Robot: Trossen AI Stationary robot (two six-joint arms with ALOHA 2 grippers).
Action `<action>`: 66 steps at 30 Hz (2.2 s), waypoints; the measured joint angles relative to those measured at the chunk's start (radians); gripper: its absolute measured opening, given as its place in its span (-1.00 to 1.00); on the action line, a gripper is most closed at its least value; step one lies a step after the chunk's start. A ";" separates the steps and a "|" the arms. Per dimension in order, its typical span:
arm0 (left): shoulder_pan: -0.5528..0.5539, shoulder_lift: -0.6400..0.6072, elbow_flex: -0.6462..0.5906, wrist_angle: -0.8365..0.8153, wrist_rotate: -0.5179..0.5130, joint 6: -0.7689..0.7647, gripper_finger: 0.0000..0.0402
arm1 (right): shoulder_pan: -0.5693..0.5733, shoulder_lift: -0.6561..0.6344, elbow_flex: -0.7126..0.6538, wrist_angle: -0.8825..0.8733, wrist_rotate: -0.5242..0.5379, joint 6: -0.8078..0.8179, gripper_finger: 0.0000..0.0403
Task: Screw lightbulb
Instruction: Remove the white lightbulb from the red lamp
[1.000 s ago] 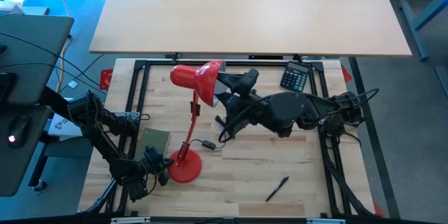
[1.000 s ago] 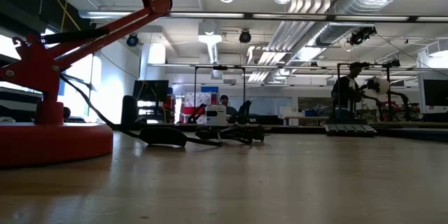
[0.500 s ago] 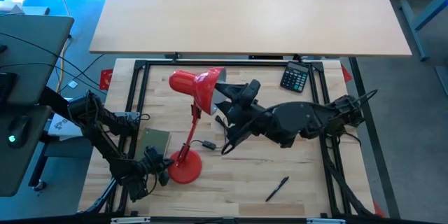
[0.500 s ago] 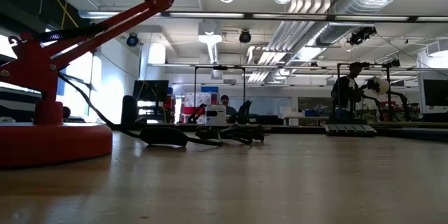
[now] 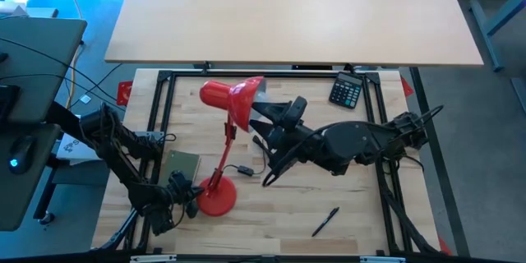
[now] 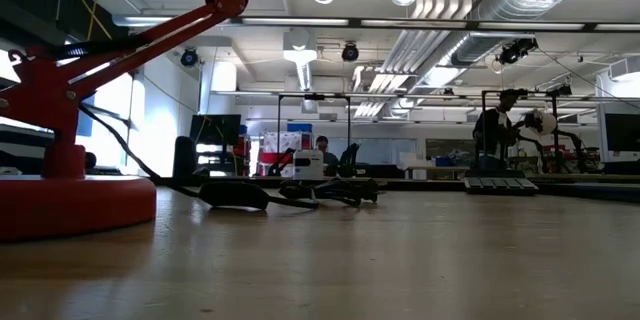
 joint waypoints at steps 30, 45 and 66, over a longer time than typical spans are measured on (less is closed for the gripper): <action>-0.002 -0.016 0.000 -0.008 0.021 0.038 -1.00 | 0.105 0.006 0.001 0.194 0.007 0.431 0.92; -0.003 -0.015 -0.002 -0.005 -0.003 0.023 -1.00 | 0.206 0.014 0.002 0.391 -0.379 1.428 0.94; -0.003 -0.015 -0.001 -0.007 -0.007 0.027 -1.00 | 0.275 -0.062 0.002 0.234 0.438 1.888 0.94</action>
